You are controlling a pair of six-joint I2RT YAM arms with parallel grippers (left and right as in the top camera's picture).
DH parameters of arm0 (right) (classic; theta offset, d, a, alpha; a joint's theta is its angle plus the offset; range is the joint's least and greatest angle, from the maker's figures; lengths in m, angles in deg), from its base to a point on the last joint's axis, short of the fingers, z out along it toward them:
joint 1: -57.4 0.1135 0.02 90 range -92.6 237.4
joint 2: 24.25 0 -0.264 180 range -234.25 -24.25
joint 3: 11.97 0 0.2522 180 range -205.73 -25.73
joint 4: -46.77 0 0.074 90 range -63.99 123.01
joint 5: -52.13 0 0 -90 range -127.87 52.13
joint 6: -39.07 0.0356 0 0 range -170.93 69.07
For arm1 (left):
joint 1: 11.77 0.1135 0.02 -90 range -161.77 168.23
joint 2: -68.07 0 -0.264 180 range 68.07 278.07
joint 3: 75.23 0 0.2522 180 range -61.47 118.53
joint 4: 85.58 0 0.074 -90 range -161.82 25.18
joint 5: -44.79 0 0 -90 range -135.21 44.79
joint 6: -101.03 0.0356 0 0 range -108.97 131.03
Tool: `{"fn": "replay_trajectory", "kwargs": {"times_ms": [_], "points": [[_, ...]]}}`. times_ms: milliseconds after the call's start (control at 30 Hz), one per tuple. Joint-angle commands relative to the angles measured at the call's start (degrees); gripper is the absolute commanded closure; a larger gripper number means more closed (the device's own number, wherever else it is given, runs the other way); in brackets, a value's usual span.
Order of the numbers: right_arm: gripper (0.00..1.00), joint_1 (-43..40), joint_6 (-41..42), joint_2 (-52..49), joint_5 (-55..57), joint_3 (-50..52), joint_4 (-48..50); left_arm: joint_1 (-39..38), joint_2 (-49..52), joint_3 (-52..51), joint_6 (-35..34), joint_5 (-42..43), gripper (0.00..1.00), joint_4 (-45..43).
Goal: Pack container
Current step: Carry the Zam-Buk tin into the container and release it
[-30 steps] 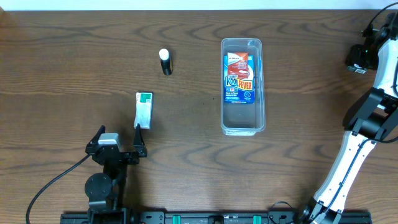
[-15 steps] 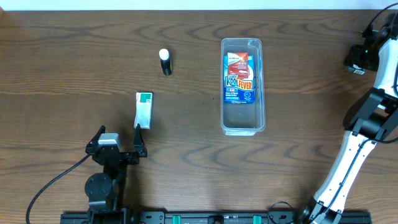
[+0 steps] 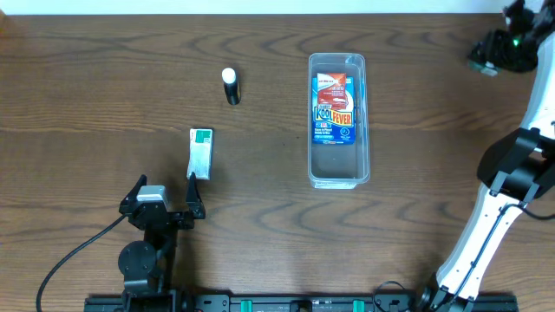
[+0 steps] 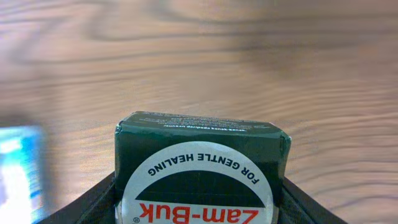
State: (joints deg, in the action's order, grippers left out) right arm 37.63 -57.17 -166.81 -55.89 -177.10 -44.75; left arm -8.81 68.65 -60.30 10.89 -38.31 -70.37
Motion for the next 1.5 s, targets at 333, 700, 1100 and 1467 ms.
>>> {"fn": "replay_trajectory", "kwargs": {"times_ms": [333, 700, 1100, 1467], "points": [[0.4, 20.74, 5.18, 8.17, -3.08, 0.13, -7.08, 0.35, -0.35, -0.94, 0.33, 0.61, 0.02, 1.97], [0.39, 33.03, 14.78, 8.17, 7.63, 5.9, -4.48, 0.35, -0.35, -0.94, 0.33, 0.61, 0.02, 1.97], [0.38, 37.0, 22.67, 8.17, 13.64, 19.98, 5.4, 0.35, -0.35, -0.94, 0.33, 0.61, 0.02, 1.97], [0.36, 38.75, 25.99, 8.15, 18.23, 24.17, 9.75, 0.35, -0.35, -0.94, 0.33, 0.61, 0.02, 1.97]]}}
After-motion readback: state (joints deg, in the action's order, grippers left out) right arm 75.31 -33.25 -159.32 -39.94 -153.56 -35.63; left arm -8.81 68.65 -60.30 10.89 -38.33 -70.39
